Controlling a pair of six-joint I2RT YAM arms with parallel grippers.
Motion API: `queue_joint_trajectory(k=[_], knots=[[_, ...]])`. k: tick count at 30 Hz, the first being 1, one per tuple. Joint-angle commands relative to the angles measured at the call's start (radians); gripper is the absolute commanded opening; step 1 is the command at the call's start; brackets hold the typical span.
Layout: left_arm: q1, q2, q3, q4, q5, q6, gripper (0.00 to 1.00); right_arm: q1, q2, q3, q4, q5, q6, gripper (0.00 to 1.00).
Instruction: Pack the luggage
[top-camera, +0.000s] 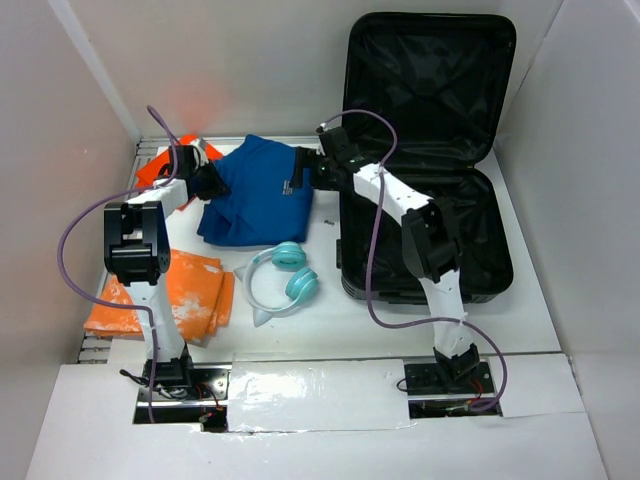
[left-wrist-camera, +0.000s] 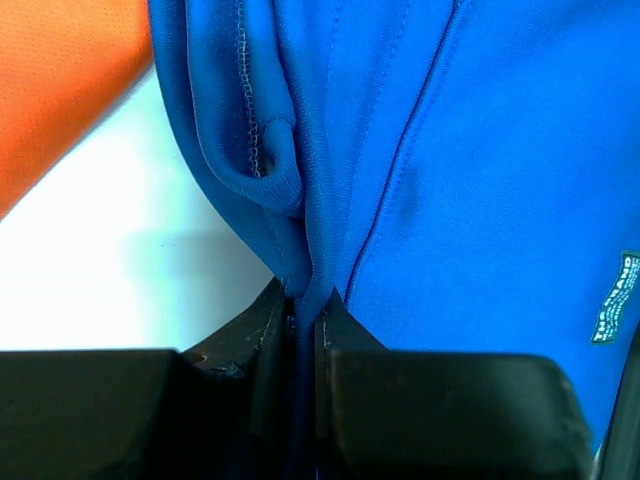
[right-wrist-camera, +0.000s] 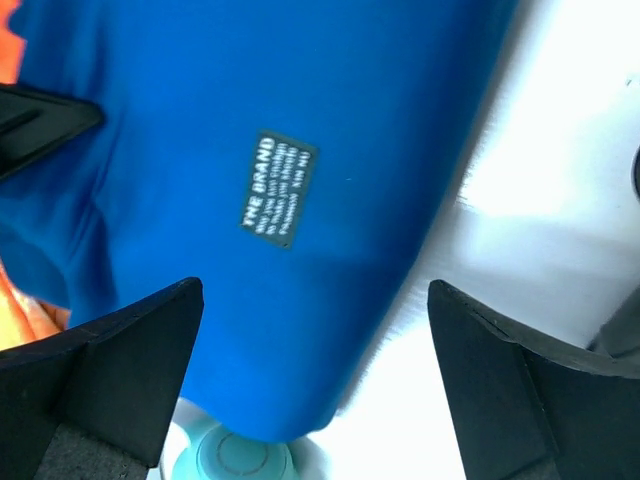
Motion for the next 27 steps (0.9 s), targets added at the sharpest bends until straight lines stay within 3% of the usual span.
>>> queue_joint_trajectory(k=[1, 9, 13, 16, 21, 24, 27], knots=[[-0.004, -0.015, -0.005, 0.031, 0.0, 0.023, 0.0, 0.002, 0.055, 0.093, -0.03, 0.03, 0.047, 0.98], [-0.004, 0.028, 0.005, 0.02, 0.009, 0.023, 0.0, 0.011, 0.174, 0.15, -0.029, 0.036, 0.101, 0.92], [-0.004, 0.048, 0.025, 0.009, 0.018, 0.023, 0.0, 0.022, 0.221, 0.216, -0.119, 0.11, 0.11, 0.91], [-0.004, 0.048, 0.025, 0.019, 0.029, 0.023, 0.0, 0.022, 0.221, 0.184, -0.09, 0.11, 0.11, 0.91], [-0.004, 0.059, 0.025, 0.019, 0.049, 0.023, 0.0, 0.022, 0.264, 0.143, 0.019, -0.048, 0.138, 0.91], [-0.004, 0.059, 0.025, 0.019, 0.06, 0.023, 0.0, 0.022, 0.298, 0.143, 0.069, -0.106, 0.15, 0.81], [-0.004, 0.068, 0.025, 0.019, 0.079, 0.023, 0.0, 0.031, 0.307, 0.153, 0.079, -0.101, 0.161, 0.59]])
